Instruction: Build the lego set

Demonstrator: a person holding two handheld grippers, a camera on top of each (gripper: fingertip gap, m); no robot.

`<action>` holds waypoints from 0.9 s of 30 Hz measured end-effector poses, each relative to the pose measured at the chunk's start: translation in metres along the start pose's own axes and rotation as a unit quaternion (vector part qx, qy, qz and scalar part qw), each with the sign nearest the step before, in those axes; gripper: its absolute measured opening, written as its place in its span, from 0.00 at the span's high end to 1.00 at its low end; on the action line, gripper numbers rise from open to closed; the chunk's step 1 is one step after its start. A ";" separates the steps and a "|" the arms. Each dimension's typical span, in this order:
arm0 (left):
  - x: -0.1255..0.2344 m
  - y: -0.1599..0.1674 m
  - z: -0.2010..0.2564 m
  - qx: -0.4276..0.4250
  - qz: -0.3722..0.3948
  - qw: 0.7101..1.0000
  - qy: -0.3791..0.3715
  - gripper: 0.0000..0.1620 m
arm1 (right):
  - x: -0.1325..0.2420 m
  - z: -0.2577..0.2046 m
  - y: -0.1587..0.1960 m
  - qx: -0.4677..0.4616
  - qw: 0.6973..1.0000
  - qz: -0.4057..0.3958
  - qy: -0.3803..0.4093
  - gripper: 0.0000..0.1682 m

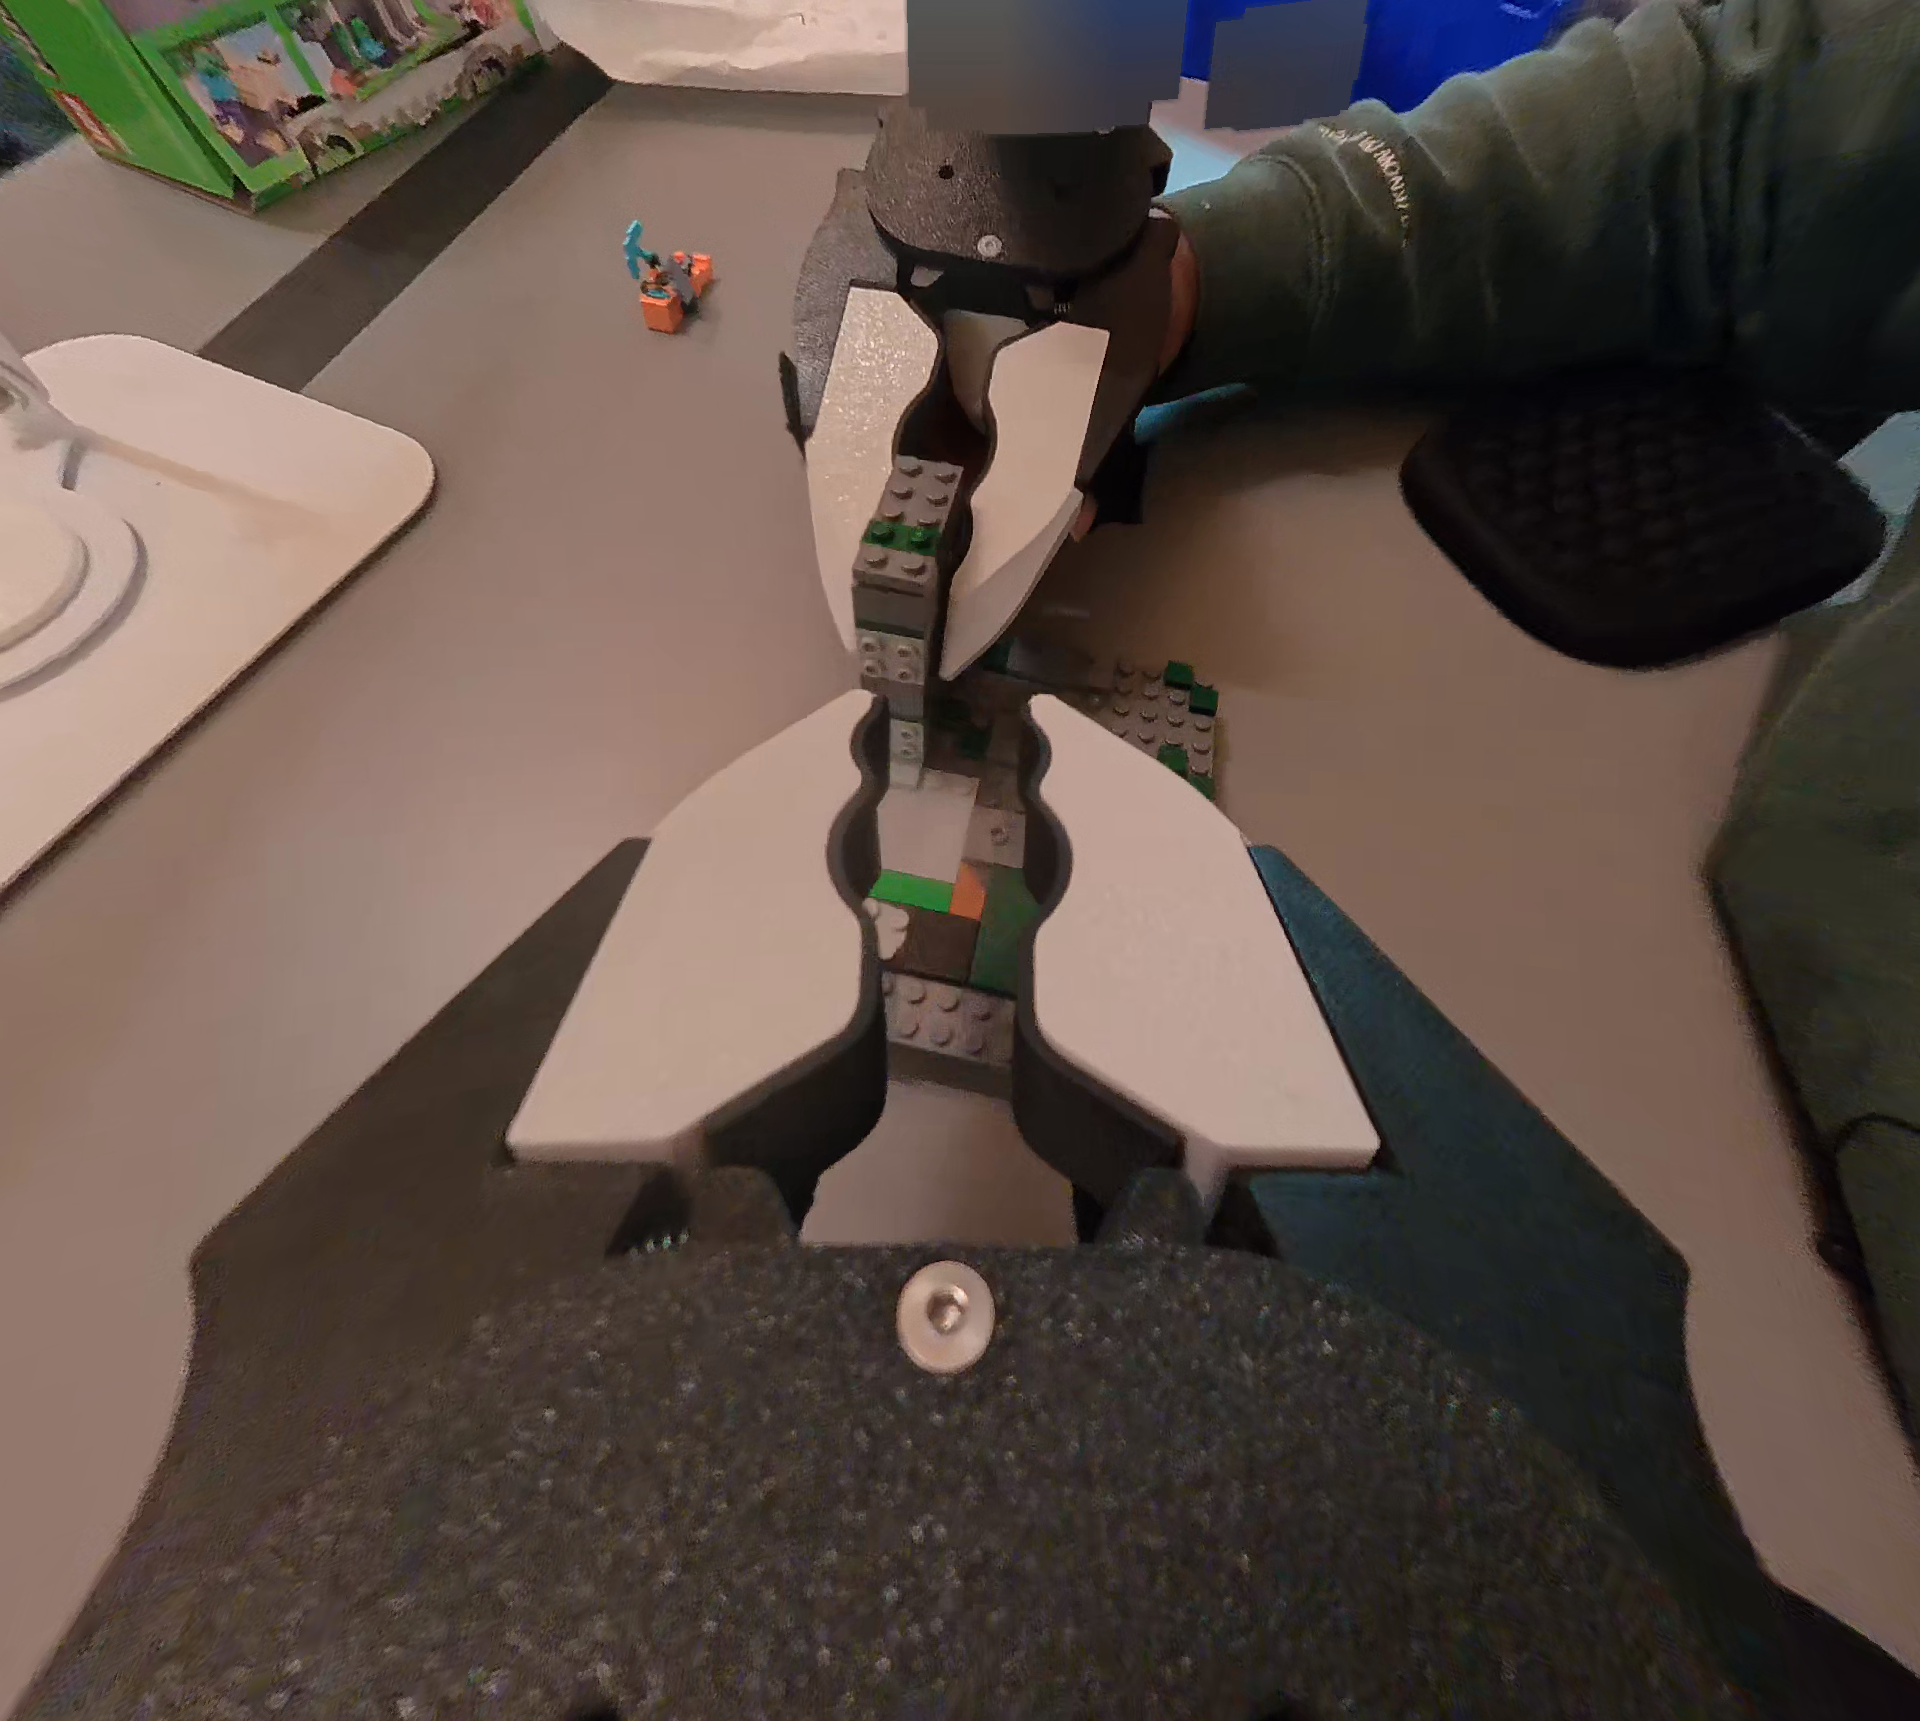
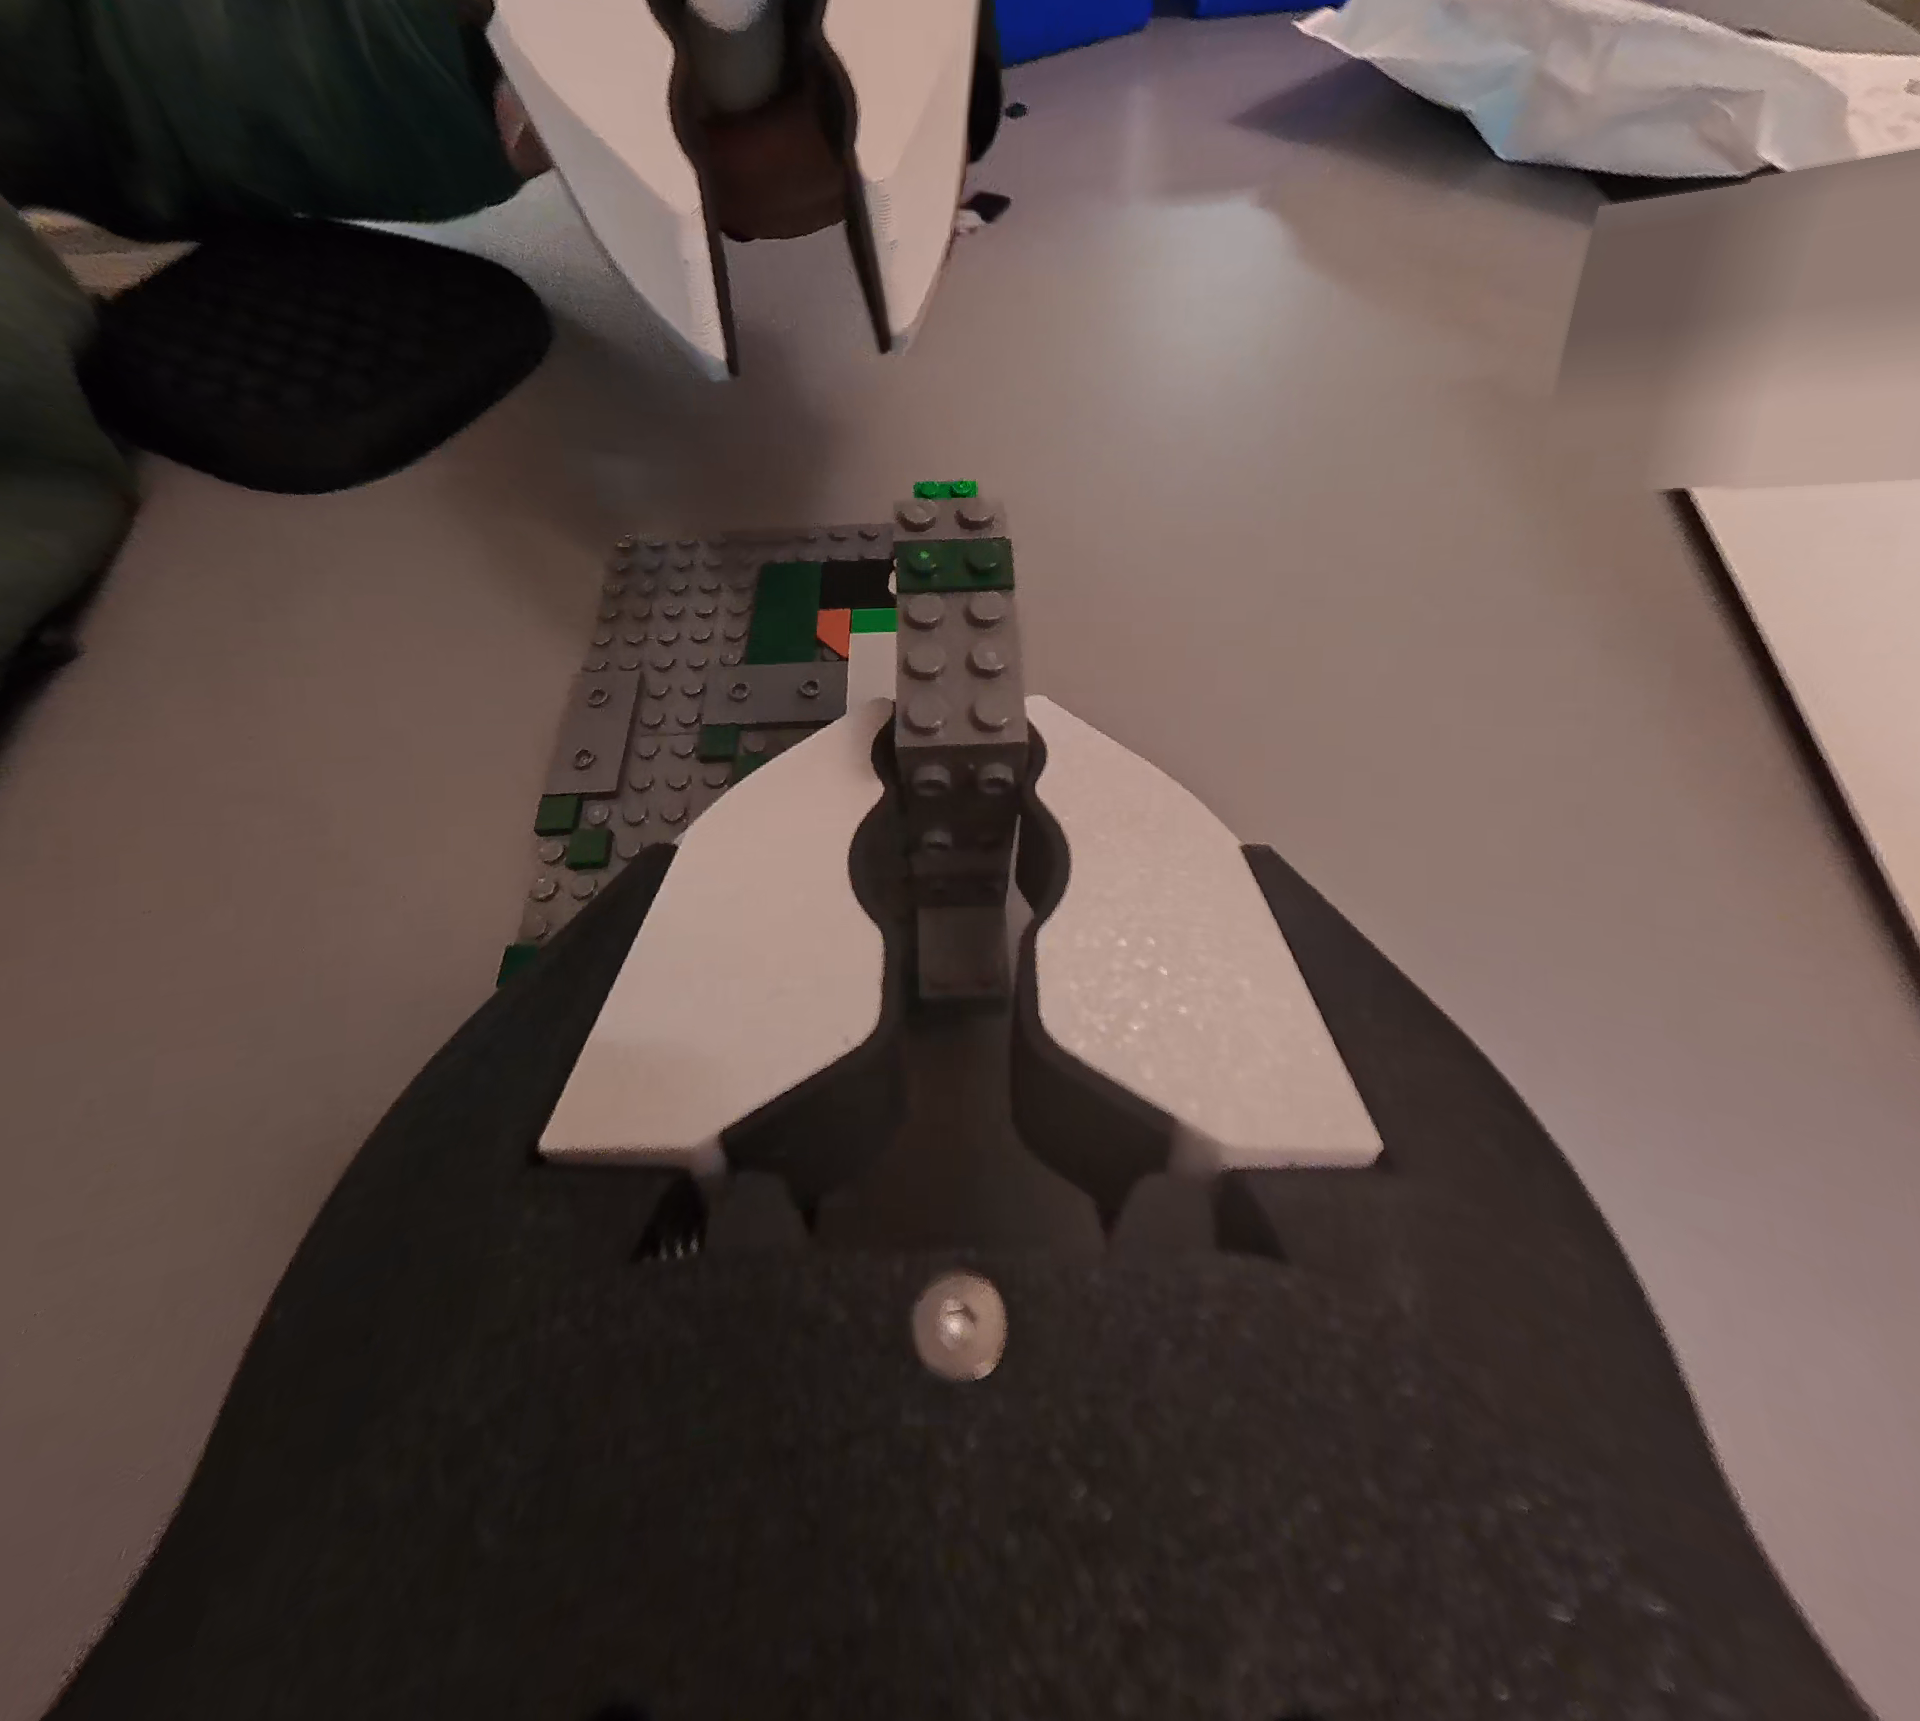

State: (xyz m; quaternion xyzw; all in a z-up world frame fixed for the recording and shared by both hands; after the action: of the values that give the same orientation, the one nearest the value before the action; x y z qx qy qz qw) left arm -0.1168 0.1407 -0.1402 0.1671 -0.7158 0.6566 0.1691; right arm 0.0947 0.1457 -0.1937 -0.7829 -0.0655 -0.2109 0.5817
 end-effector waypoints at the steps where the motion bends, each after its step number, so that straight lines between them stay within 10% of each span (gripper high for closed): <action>1: 0.002 -0.004 -0.001 0.013 -0.001 1.000 0.014 0.85 | 0.001 -0.003 -0.001 0.003 1.000 0.001 -0.009 0.90; 16: -0.008 -0.001 0.033 0.356 -0.038 0.883 0.304 0.65 | -0.006 -0.093 -0.018 0.143 0.977 -0.070 -0.145 0.90; 27: -0.030 0.014 0.059 0.413 -0.051 0.833 0.364 0.51 | -0.018 -0.108 -0.016 0.149 0.966 -0.086 -0.191 0.90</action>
State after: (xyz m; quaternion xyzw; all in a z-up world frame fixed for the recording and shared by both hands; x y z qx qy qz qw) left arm -0.0985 0.0833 -0.1709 0.0062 -0.2557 0.8948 0.3661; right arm 0.0455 0.0519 -0.1610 -0.7046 -0.2729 -0.0948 0.6481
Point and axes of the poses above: each gripper's, where its closed fingertips meet, x back along the fingers, y out of its underside, z = x × y across the jaws, the point moved 10 cm from there along x, back along the fingers, and after that the axes turned 11 degrees about -x, right-handed, at the moved point
